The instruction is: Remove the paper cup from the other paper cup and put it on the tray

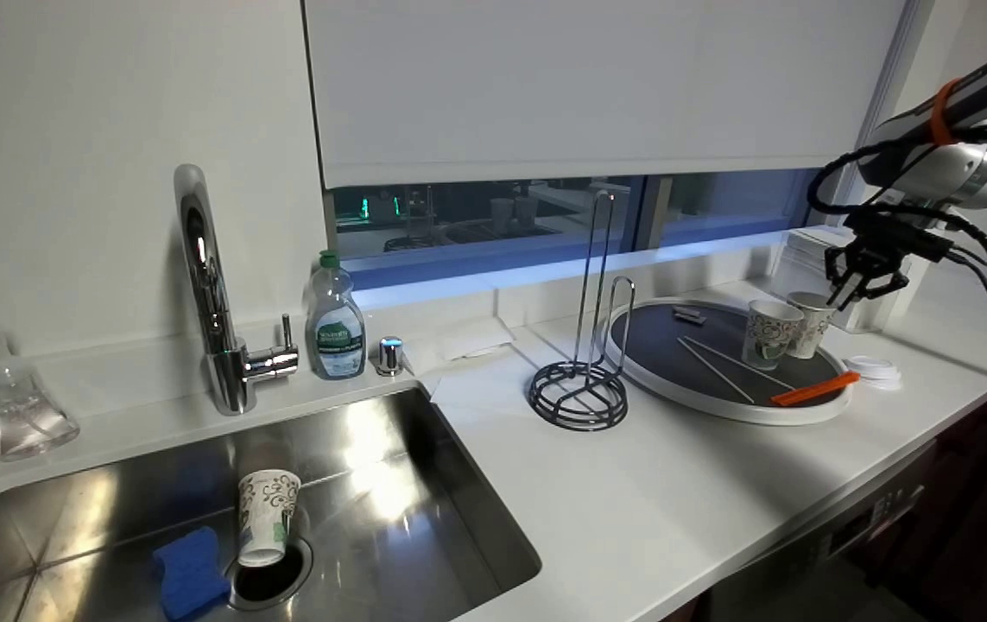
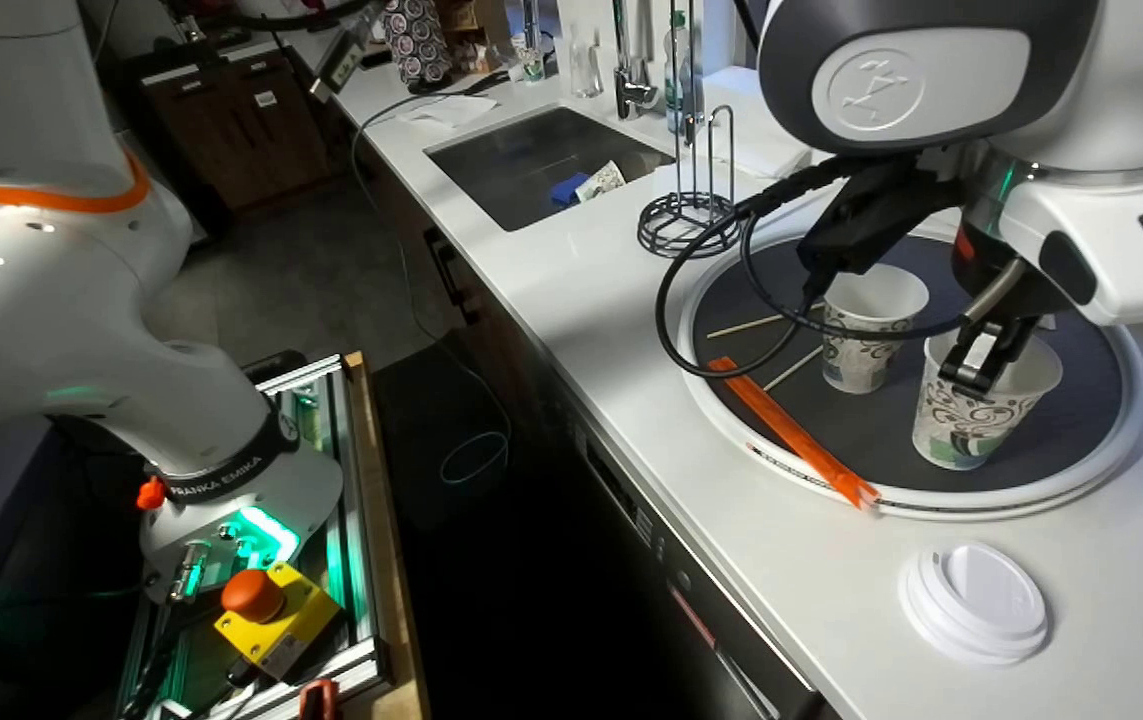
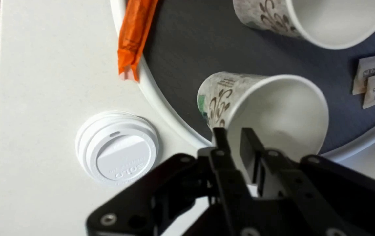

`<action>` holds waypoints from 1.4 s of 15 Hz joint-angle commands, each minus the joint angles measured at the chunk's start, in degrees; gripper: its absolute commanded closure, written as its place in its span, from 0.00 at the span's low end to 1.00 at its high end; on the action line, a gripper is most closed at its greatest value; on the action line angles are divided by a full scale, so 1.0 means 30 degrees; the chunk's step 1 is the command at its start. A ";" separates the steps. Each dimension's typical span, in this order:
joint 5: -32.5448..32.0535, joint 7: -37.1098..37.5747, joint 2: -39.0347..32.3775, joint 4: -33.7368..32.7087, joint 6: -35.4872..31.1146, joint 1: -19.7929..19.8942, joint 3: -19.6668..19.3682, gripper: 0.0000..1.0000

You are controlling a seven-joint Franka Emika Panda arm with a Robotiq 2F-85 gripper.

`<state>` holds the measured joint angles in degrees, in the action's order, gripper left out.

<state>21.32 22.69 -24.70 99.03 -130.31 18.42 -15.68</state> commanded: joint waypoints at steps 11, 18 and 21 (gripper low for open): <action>-0.1005 -0.1231 0.3053 0.0468 0.0563 -0.0167 0.0092 0.00; -0.3351 -0.6816 0.5307 0.1210 0.2019 -0.0452 0.0574 0.00; -0.4124 -0.9183 0.6113 0.1832 0.2115 -0.0624 0.0805 0.00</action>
<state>11.58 1.22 -9.95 100.98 -124.95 17.13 -13.75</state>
